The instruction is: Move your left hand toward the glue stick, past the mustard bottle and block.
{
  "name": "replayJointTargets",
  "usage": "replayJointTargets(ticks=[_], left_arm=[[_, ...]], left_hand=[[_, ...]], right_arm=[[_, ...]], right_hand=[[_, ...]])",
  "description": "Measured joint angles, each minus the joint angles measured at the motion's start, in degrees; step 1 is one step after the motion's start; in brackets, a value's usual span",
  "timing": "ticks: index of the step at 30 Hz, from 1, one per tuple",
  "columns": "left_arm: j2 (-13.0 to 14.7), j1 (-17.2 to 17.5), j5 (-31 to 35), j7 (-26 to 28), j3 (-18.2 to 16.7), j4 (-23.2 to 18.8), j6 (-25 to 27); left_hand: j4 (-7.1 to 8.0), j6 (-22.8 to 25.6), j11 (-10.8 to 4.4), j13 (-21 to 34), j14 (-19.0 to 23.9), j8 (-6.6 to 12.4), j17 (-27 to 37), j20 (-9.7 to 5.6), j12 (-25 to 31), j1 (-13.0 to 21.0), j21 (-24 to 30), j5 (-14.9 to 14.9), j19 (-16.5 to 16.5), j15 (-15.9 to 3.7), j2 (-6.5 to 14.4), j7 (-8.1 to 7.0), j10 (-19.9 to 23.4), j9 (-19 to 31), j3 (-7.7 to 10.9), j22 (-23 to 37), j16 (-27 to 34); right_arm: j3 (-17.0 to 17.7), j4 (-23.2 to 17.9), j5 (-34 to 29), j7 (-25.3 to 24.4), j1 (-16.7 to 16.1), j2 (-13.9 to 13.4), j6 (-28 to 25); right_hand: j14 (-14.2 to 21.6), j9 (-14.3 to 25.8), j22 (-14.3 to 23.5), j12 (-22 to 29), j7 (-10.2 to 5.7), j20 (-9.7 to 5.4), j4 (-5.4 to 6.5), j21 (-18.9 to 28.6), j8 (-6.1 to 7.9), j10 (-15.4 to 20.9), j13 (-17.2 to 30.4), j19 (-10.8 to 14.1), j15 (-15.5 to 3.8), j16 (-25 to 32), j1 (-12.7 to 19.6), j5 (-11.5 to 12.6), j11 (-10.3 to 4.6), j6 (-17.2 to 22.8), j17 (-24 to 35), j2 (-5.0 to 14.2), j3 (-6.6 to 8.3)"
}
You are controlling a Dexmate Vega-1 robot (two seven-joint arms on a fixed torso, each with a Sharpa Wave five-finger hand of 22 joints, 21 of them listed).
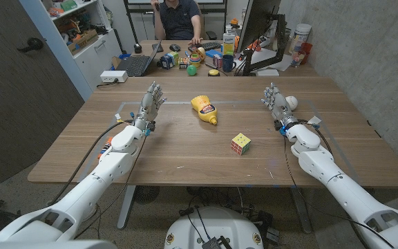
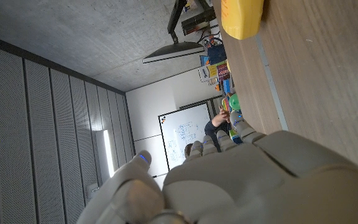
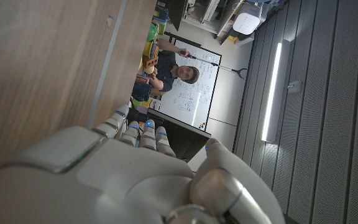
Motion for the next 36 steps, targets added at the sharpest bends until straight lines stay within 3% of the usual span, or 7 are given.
replayJointTargets(ticks=[5,9,17,24,29,32,36], left_arm=[[-1.2,0.7,1.8,-1.2,-1.7,-0.5,0.5],[-2.7,1.6,4.3,-1.4,-3.9,-1.2,0.9],[-4.6,4.0,10.7,1.4,-7.5,-3.9,1.1],[-5.1,6.2,16.9,4.9,-9.7,-6.7,0.5],[-5.1,8.2,22.3,8.0,-11.4,-9.4,-0.1],[-5.0,8.4,25.0,9.4,-11.5,-9.7,-0.1],[-4.1,10.5,29.5,11.8,-12.8,-12.6,-0.1]], left_hand=[[0.0,0.0,0.0,0.0,0.0,0.0,0.0,0.0,0.0,0.0,0.0,0.0,0.0,0.0,0.0,0.0,0.0,0.0,0.0,0.0,0.0],[0.0,-0.4,0.0,0.0,0.0,0.41,0.0,0.41,0.6,0.0,0.0,0.0,0.5,0.0,0.0,-0.43,0.0,0.0,0.0,0.0,0.1],[-0.9,1.9,-0.81,-0.2,0.5,0.84,-0.4,2.73,1.0,1.3,0.0,0.4,3.2,-1.11,1.0,-4.56,2.3,0.0,0.51,0.0,0.6],[-1.61,1.8,-0.91,-0.2,0.8,0.84,-0.4,2.99,1.0,2.1,-0.3,0.9,3.0,-1.42,1.3,-6.19,2.4,0.0,0.76,0.0,0.6],[-2.74,2.4,-1.37,-0.2,1.5,0.85,-0.4,3.61,0.6,3.5,-0.7,0.9,3.6,-1.61,1.1,-7.96,2.4,0.0,0.93,-0.2,0.6],[-3.36,3.3,-1.67,-0.2,1.7,1.06,-0.4,4.0,0.6,4.6,-1.0,1.3,4.0,-1.32,2.2,-9.04,2.3,0.0,1.55,-0.2,0.6],[-3.9,3.5,-1.96,-0.2,2.1,1.06,-0.4,4.31,0.2,5.5,-1.3,1.3,4.3,-1.64,2.6,-9.22,2.0,0.0,2.1,-0.2,0.6]], right_arm=[[7.3,-1.2,-5.5,3.4,-1.1,6.5,-2.2],[14.7,-1.8,-13.1,8.7,-1.3,13.5,-4.4],[24.5,-2.0,-24.3,16.8,-0.4,22.8,-6.6],[30.8,-1.5,-30.6,21.5,1.2,28.6,-7.0],[33.9,-1.0,-34.7,24.8,2.2,31.4,-7.0],[35.4,-0.6,-36.3,26.1,2.8,32.6,-7.0],[36.9,-0.1,-37.7,27.3,3.5,33.8,-6.7]], right_hand=[[0.0,0.0,0.0,0.0,0.0,0.0,0.0,0.0,0.0,0.0,0.0,0.0,0.0,0.0,0.0,0.0,0.0,0.0,0.0,0.0,0.0],[0.0,0.0,0.0,0.0,-0.01,0.0,0.0,0.0,0.0,0.0,0.0,0.0,0.0,0.0,0.0,0.0,0.0,0.0,0.0,0.0,0.0],[-0.2,0.0,0.0,0.0,-0.01,0.0,0.0,0.0,0.0,0.0,0.0,0.0,-0.19,0.0,0.0,0.0,-0.01,0.0,0.0,0.0,0.0],[-0.2,0.0,0.0,0.0,-0.01,0.0,0.0,0.0,0.0,0.0,0.0,0.0,-0.19,0.2,0.0,0.0,-0.01,0.0,0.0,0.0,0.0],[-0.2,0.0,0.0,0.0,-0.01,0.0,0.0,0.0,0.0,0.0,0.0,0.0,-0.19,0.2,0.0,0.0,-0.01,0.0,0.0,0.0,0.0],[-0.2,0.0,0.0,0.0,-0.01,0.0,0.0,0.0,0.0,0.2,0.0,0.0,-0.21,0.2,0.0,0.0,0.19,0.0,0.0,0.0,0.0],[0.0,0.0,0.0,0.0,-0.01,0.0,0.0,0.0,0.0,0.2,0.0,0.0,-0.42,0.2,0.0,0.0,0.19,0.0,0.0,0.0,0.0]])
